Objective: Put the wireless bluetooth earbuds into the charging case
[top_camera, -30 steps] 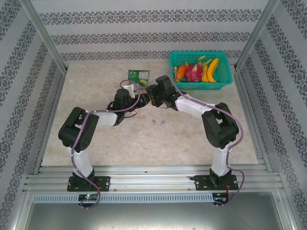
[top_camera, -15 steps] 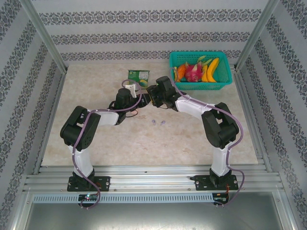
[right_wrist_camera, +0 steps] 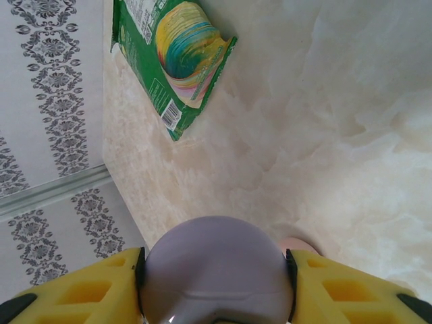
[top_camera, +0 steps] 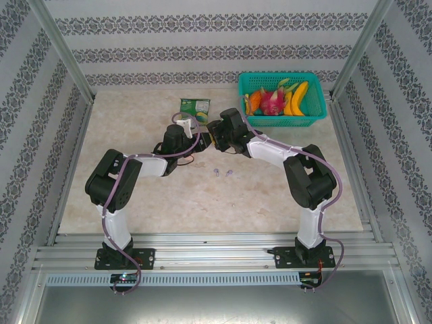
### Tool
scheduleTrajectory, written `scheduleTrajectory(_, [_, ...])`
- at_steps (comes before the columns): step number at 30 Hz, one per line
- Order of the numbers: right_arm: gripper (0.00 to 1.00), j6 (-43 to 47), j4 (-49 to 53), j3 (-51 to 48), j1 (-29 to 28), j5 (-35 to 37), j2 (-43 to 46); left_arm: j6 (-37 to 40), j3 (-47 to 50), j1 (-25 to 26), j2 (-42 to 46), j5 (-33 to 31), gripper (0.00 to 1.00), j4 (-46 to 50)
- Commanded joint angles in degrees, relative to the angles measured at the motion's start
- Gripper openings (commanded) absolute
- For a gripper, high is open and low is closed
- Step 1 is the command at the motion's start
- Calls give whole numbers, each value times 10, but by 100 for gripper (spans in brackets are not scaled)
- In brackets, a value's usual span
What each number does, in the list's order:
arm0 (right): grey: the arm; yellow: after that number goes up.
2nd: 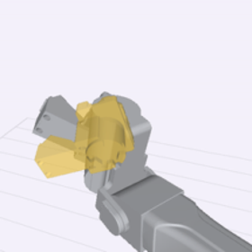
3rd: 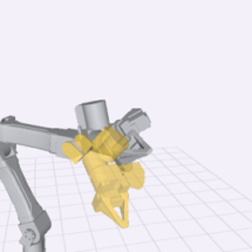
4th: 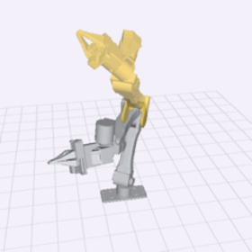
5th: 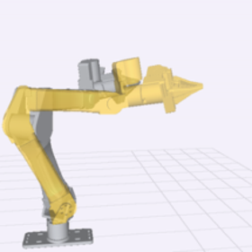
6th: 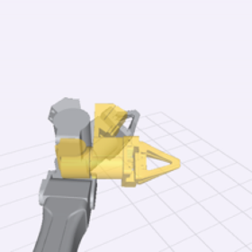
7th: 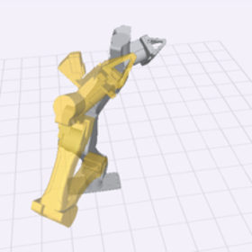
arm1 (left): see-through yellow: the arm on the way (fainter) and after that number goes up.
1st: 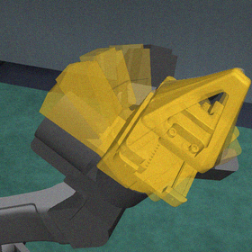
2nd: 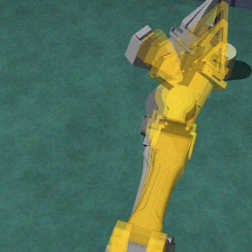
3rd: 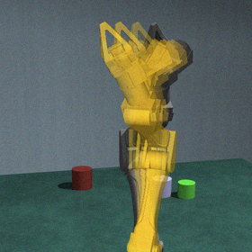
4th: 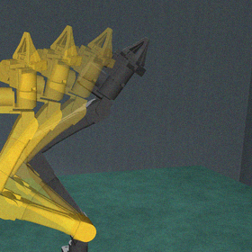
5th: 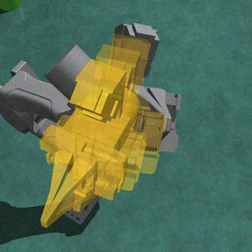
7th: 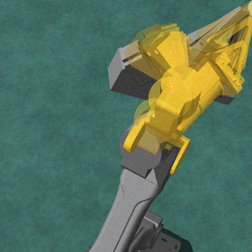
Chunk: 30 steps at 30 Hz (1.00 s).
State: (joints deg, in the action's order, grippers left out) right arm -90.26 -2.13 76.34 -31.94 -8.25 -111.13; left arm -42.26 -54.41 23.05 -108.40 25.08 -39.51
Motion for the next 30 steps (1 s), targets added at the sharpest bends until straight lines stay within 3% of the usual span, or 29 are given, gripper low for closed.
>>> scheduleTrajectory(1, [57, -6, 2, -12, 5, -14, 20, -7, -11, 1, -3, -5, 13, -33])
scheduleTrajectory(5, [68, 1, -8, -19, 23, -12, 37, -4, -3, 1, 4, 0, 13, -31])
scheduleTrajectory(10, [72, 44, -3, -51, 56, -16, 84, 15, 4, 0, 24, 22, 12, -7])
scheduleTrajectory(14, [72, 116, -13, -115, 85, -28, 132, 40, -1, -3, 42, 75, 12, 30])
scheduleTrajectory(24, [71, 413, -124, -264, 115, -136, 229, 86, -28, -18, 84, 219, 12, 126])
scheduleTrajectory(30, [70, 472, -165, -297, 115, -194, 249, 102, -44, -17, 102, 243, 12, 170])
